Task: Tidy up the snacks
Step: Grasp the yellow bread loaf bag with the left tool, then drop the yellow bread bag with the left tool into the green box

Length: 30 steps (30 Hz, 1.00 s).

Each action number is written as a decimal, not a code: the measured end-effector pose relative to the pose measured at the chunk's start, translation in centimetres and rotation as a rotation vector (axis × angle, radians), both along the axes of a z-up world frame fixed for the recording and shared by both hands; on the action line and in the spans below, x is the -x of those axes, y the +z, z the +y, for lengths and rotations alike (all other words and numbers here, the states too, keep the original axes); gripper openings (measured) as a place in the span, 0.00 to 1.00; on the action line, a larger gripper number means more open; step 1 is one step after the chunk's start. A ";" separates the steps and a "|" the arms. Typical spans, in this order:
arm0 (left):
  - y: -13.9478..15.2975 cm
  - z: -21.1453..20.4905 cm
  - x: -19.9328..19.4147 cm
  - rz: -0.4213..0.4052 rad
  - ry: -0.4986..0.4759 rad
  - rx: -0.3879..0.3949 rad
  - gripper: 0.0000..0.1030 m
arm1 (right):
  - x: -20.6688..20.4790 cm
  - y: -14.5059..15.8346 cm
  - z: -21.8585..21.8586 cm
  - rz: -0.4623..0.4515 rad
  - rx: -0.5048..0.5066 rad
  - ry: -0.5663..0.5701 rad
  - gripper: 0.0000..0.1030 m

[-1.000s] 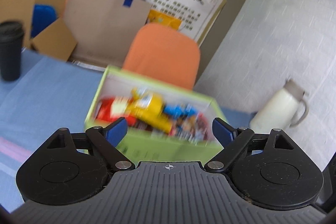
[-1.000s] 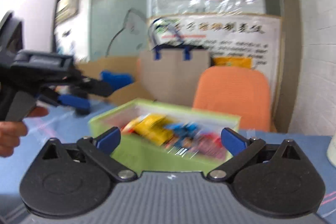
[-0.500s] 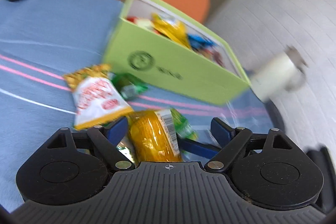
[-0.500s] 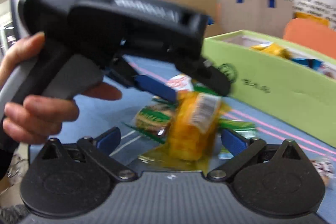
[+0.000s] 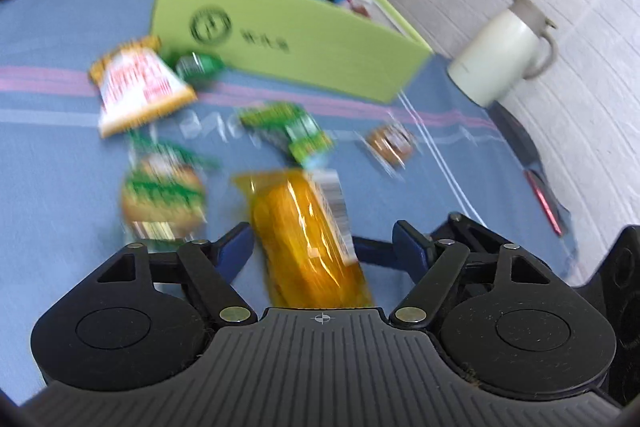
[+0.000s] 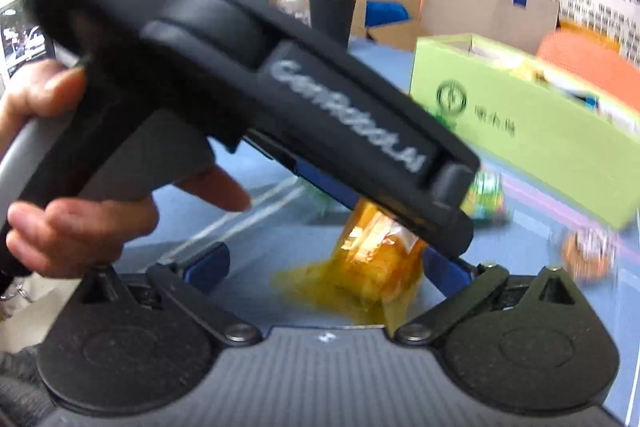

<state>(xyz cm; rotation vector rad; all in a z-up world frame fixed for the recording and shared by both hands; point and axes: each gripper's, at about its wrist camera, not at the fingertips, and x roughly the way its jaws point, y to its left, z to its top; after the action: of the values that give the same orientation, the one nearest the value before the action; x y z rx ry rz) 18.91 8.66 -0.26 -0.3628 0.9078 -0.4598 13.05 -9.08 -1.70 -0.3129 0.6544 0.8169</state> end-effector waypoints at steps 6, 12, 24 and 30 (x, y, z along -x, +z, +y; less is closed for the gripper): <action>0.5 0.3 0.2 -0.013 0.075 -0.022 0.56 | 0.8 -0.3 -2.4 0.003 -0.044 -0.138 0.99; 0.1 -0.3 -0.2 0.014 0.061 -0.043 0.54 | -0.3 -1.1 -1.6 0.016 -0.090 -0.167 0.95; 3.8 -0.4 -2.5 -0.095 0.039 0.033 0.26 | -2.6 2.7 -1.8 -0.110 -0.070 -0.153 0.64; 9.3 1.6 -10.6 -0.193 0.087 0.028 0.25 | -10.7 7.1 0.4 -0.235 -0.065 -0.115 0.66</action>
<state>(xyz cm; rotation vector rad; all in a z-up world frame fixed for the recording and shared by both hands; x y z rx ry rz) 29.54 10.30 9.04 -0.3755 0.6957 -0.4202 23.71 -8.65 5.42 -0.3037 0.4209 0.6772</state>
